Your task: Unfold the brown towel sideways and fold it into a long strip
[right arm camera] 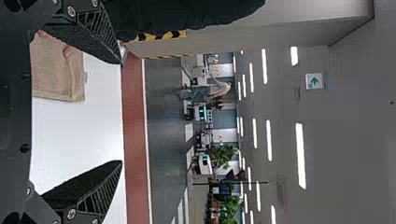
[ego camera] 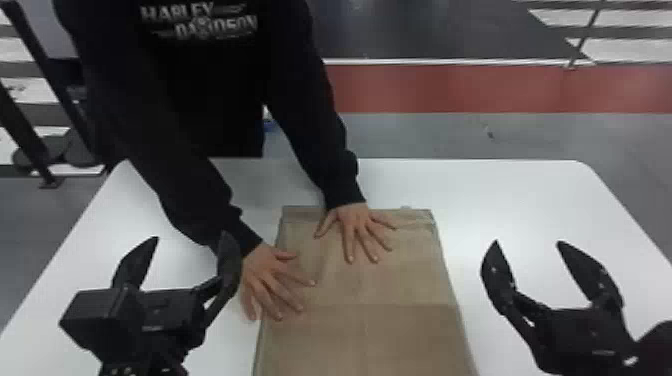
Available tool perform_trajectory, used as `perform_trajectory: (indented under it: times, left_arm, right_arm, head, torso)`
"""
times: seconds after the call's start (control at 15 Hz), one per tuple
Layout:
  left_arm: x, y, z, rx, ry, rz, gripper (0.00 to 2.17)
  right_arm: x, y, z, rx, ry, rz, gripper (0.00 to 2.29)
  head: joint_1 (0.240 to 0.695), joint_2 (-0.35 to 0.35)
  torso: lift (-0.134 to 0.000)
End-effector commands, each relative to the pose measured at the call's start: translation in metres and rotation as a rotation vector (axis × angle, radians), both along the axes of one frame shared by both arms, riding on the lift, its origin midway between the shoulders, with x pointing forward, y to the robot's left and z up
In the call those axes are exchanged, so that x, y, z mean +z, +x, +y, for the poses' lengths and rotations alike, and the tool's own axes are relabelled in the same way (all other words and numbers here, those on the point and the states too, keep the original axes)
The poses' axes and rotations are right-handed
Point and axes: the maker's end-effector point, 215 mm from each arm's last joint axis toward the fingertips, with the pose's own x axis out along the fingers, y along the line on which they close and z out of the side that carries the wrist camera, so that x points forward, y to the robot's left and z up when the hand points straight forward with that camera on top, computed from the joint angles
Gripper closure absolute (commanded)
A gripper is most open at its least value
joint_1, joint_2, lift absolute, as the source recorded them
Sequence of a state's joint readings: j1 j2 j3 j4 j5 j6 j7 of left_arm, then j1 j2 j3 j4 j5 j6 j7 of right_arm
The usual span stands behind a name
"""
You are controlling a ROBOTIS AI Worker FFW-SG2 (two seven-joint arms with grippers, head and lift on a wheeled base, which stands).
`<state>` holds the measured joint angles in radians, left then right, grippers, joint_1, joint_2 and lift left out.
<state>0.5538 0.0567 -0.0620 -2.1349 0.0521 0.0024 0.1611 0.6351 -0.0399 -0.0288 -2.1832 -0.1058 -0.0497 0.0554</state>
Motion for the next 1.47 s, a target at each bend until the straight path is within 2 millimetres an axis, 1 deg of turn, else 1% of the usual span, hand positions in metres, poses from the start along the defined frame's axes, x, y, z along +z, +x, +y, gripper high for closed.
perform_trajectory:
  times: [0.0, 0.33, 0.4, 0.47, 0.6, 0.73, 0.87, 0.93, 1.07, 1.13, 1.2, 1.27, 1.33, 1.4]
  left_arm:
    - [0.000, 0.000, 0.000, -0.002, 0.001, 0.001, 0.03]
    - [-0.002, -0.001, -0.001, -0.004, 0.002, 0.004, 0.03]
    - [0.001, -0.001, 0.000, 0.003, 0.000, -0.008, 0.03]
    - [0.006, -0.001, -0.002, 0.005, -0.006, -0.024, 0.03]
    - [0.010, 0.003, -0.008, -0.011, -0.006, -0.032, 0.03]
    - [0.014, 0.010, -0.013, -0.026, 0.011, -0.034, 0.08]
    - [0.016, 0.025, -0.027, -0.055, 0.016, -0.033, 0.08]
    - [0.017, 0.035, -0.033, -0.067, 0.015, -0.035, 0.09]
    - [-0.002, 0.052, -0.041, -0.099, 0.025, 0.043, 0.09]
    - [-0.006, 0.060, -0.050, -0.128, 0.023, 0.056, 0.09]
    - [-0.015, 0.074, -0.060, -0.150, 0.032, 0.085, 0.09]
    - [-0.025, 0.086, -0.066, -0.165, 0.041, 0.119, 0.09]
    - [-0.031, 0.095, -0.070, -0.180, 0.046, 0.142, 0.09]
    - [-0.041, 0.104, -0.075, -0.198, 0.051, 0.178, 0.11]
  right_arm:
    - [-0.001, -0.001, 0.000, 0.000, 0.000, 0.002, 0.12]
    - [-0.001, -0.002, -0.003, -0.005, -0.002, 0.003, 0.12]
    - [-0.001, -0.002, -0.003, -0.005, -0.002, 0.003, 0.12]
    - [-0.001, -0.002, -0.004, -0.007, -0.003, 0.003, 0.12]
    - [-0.003, -0.003, -0.007, -0.011, -0.006, 0.006, 0.12]
    - [-0.002, -0.002, -0.009, -0.011, -0.011, 0.004, 0.12]
    - [-0.003, -0.002, -0.012, -0.013, -0.012, 0.007, 0.12]
    - [-0.007, -0.002, -0.017, -0.017, -0.015, 0.014, 0.12]
    - [-0.016, 0.002, -0.019, -0.015, -0.009, 0.026, 0.12]
    - [-0.018, 0.003, -0.020, -0.016, -0.009, 0.027, 0.12]
    - [-0.019, 0.003, -0.020, -0.017, -0.008, 0.029, 0.12]
    - [-0.019, 0.003, -0.020, -0.017, -0.010, 0.030, 0.12]
    - [-0.019, 0.003, -0.020, -0.015, -0.009, 0.029, 0.12]
    - [-0.019, 0.003, -0.020, -0.015, -0.009, 0.029, 0.12]
  head:
    - [0.695, -0.001]
    - [0.695, -0.004]
    - [0.695, -0.004]
    - [0.695, -0.005]
    - [0.695, -0.006]
    - [0.695, -0.014]
    - [0.695, -0.028]
    - [0.695, -0.034]
    - [0.695, -0.053]
    - [0.695, -0.063]
    - [0.695, -0.077]
    - [0.695, -0.085]
    - [0.695, -0.093]
    - [0.695, -0.100]
  torso:
    - [-0.121]
    - [-0.121]
    - [-0.121]
    - [-0.121]
    - [-0.121]
    - [-0.121]
    - [-0.121]
    - [-0.121]
    - [-0.121]
    - [-0.121]
    - [-0.121]
    - [-0.121]
    - [-0.121]
    - [-0.121]
